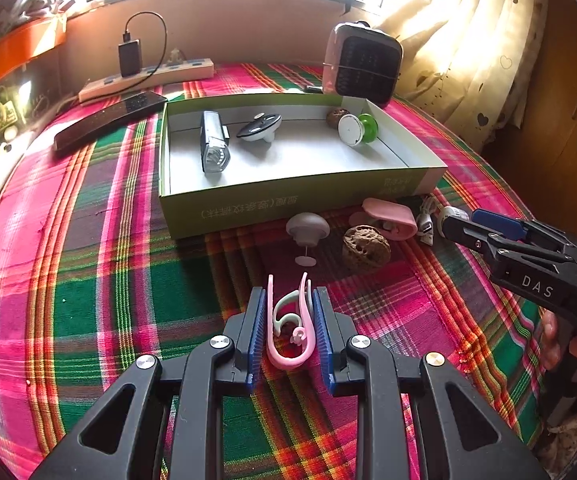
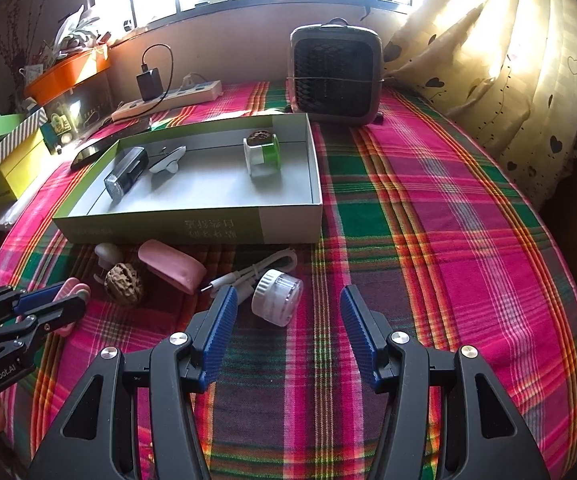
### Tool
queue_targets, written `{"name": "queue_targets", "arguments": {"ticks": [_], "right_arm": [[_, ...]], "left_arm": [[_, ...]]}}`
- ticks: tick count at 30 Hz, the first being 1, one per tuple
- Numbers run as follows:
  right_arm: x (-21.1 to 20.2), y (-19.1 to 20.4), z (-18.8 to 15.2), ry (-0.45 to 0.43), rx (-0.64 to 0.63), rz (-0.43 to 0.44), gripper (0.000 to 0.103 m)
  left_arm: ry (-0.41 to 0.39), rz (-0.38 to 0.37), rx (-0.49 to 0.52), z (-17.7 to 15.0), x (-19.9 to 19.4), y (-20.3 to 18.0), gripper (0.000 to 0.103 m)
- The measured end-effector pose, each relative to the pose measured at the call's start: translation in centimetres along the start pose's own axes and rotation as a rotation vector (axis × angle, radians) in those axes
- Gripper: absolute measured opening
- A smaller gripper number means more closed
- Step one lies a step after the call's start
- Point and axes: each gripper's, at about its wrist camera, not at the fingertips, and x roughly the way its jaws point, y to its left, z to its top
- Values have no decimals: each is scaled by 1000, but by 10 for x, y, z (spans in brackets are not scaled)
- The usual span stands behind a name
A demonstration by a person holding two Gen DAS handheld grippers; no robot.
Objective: Organize objects
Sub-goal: 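Close the right tool on the white round container while the left tool holds the pink clip, then carry the pink clip and white container over the white box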
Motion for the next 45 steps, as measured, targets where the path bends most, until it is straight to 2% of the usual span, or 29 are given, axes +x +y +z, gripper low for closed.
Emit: {"name": "queue_targets", "arguments": {"ticks": [14,16,20,25,37,45], "right_arm": [[7,-1,3,27,18,-4,54],[8,-1,4,30,24,2,48],[8,-2,3,32,26,7,46],[10,-1,4,42,22,9,35],[9,1,3,42,9,27,21],[9,3,2,39,4,28,20]], "left_arm": [[-3,1,-1,1,1,-1,22],[-4,2,0,1,0,0,22],[-4,2,0,1,1,-1,22],[-4,2,-1,1,1,-1,22],[-4,3,0,1,1,-1,22],[-4,4,1,1,0,-1,22]]}}
